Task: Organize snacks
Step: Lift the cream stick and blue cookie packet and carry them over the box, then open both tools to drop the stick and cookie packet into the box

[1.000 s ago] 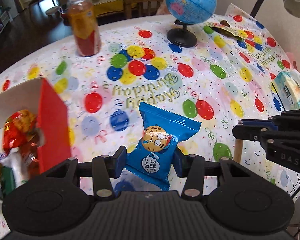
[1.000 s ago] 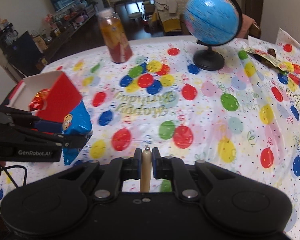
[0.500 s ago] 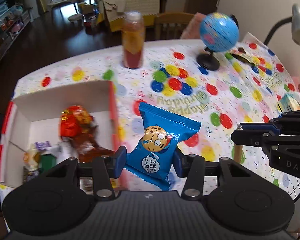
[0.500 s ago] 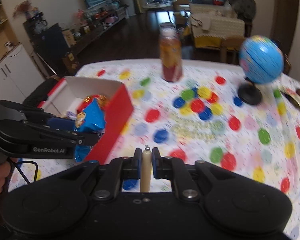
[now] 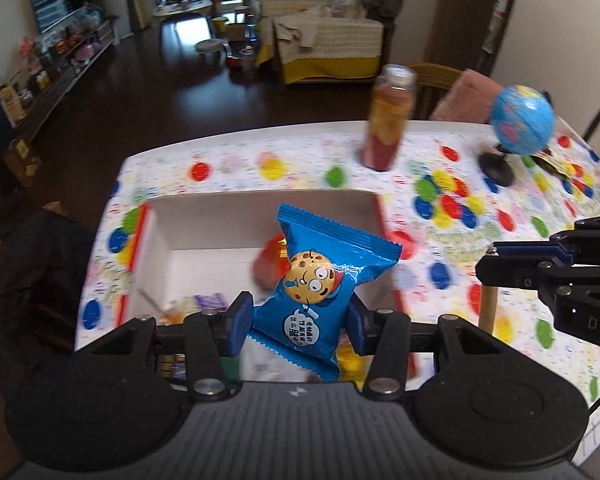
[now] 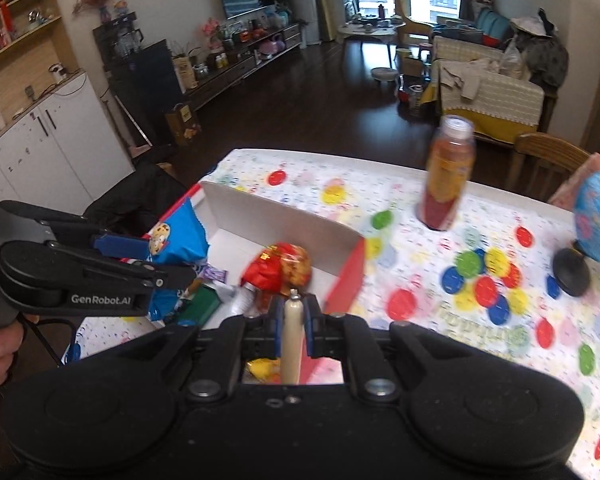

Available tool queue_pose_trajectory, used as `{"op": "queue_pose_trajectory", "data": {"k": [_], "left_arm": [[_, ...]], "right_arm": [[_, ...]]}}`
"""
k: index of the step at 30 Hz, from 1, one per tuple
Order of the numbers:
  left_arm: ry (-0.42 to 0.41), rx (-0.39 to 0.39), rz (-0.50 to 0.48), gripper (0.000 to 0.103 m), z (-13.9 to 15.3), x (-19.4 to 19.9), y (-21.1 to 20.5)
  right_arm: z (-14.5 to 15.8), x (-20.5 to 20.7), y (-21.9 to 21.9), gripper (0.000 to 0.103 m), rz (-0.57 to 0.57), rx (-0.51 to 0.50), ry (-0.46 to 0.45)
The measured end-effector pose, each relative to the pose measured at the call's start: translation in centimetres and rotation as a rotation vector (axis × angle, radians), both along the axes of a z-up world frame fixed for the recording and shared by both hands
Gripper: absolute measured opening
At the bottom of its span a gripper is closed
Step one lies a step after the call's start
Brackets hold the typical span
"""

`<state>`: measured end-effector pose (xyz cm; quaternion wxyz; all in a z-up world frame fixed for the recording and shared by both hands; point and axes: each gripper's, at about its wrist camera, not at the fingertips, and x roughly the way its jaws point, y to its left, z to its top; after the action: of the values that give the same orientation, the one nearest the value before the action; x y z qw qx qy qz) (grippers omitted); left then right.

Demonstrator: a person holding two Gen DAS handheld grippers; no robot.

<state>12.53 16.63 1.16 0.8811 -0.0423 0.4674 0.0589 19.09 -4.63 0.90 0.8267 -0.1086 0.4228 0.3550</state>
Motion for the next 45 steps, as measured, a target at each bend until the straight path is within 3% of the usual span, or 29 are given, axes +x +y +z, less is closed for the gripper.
{"op": "queue_pose_trajectory", "data": {"k": [8, 14, 27, 35, 42, 45], "left_arm": [[0.053, 0.016, 0.050, 0.047, -2.9, 0.2, 6.5], [0.121, 0.020, 0.039, 0.047, -6.3, 1.2, 8.9], [0.231, 0.017, -0.062, 0.047, -12.4, 2.9, 8.5], [0.275, -0.005, -0.067, 0.048, -14.8, 3.2, 8.3], [0.267, -0.015, -0.061, 0.049, -15.0, 3.0, 7.9], [0.267, -0.031, -0.049, 0.054, -14.9, 2.8, 8.0]], "right_arm": [[-3.1, 0.8, 6.0, 0.008, 0.002, -0.047, 0.048], [-6.3, 1.6, 8.7, 0.008, -0.028, -0.098, 0.092], [-11.3, 2.2, 11.4, 0.008, -0.054, -0.190, 0.164], [-12.7, 2.2, 11.7, 0.009, -0.064, -0.212, 0.189], [-12.8, 1.9, 11.5, 0.020, -0.079, -0.225, 0.186], [-12.5, 1.7, 11.3, 0.024, -0.098, -0.223, 0.185]]}}
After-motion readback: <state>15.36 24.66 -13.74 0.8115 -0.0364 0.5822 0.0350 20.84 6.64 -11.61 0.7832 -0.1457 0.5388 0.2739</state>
